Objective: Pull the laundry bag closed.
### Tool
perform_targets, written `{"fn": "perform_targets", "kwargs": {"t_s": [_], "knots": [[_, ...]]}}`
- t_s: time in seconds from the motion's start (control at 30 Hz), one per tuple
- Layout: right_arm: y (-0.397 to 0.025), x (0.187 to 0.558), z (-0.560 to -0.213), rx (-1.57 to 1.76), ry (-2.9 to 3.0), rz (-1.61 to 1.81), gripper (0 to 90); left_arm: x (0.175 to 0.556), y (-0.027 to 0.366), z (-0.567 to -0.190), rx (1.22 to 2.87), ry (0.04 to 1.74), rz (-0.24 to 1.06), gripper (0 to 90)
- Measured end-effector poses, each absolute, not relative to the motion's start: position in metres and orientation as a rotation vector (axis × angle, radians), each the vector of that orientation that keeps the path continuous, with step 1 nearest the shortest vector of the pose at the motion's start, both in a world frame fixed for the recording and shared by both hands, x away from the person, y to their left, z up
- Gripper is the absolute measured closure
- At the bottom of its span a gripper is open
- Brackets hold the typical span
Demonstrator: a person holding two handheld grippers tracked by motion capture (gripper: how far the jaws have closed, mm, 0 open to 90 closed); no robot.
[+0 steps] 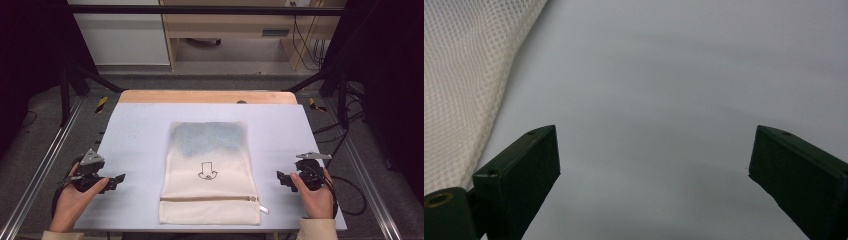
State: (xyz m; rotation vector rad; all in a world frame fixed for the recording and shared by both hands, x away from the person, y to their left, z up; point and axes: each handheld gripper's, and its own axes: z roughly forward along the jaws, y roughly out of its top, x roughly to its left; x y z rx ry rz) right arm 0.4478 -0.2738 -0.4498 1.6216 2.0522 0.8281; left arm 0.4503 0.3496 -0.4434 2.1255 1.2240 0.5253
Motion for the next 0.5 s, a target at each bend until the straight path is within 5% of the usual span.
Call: {"fn": "perform_targets", "kwargs": {"t_s": [0.23,0.5], "knots": [[-0.277,0.434,-0.458,1.593,2.055,0.839,7.1,0.447,0.343,-0.453,2.183,1.168,0.508,11.5],[-0.283,0.422,-0.466,1.517,2.038,0.91,9.9,0.451,0.332,-0.457,2.176,1.138,0.566,6.8]]}}
